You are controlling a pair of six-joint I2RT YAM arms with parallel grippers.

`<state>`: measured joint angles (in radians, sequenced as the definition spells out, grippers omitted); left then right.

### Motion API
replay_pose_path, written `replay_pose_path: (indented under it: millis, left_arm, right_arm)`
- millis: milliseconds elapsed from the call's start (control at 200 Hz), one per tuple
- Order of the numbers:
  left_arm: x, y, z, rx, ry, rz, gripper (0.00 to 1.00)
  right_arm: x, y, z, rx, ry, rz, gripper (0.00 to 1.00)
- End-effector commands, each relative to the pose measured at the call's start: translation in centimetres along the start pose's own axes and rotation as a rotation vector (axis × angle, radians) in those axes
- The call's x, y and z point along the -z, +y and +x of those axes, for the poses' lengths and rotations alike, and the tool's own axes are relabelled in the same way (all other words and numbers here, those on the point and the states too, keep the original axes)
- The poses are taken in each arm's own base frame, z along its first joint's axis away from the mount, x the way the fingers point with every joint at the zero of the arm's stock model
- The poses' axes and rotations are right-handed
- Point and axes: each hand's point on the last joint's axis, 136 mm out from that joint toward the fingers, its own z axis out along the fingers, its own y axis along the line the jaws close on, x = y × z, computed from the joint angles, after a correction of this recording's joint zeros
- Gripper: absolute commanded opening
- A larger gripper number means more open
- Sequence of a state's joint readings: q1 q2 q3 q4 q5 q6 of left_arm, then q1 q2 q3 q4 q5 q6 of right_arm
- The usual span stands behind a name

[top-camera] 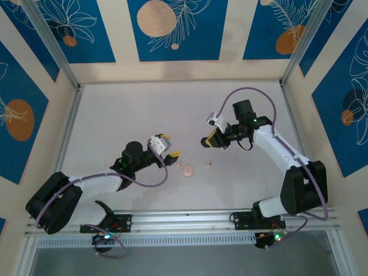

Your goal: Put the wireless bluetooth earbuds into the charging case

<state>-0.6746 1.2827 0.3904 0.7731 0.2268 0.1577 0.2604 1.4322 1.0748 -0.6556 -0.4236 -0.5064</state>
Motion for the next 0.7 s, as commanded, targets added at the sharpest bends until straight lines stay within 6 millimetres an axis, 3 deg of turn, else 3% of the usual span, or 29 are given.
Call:
replay_pose_path:
  millis: [0,240,695]
  left_arm:
    - [0.1,1.1,0.4,-0.019,0.053,-0.071,0.71]
    - [0.0,1.0,0.5,-0.018,0.067,-0.059,0.71]
    - [-0.3,1.0,0.8,-0.029,0.094,-0.056,0.7]
  right_arm:
    - [0.0,-1.8,1.7,-0.159,0.094,0.044,0.19]
    - [-1.0,-5.4,3.5,-0.335,0.182,0.085,0.19]
    - [-3.1,-8.1,5.9,-0.442,0.305,0.075,0.19]
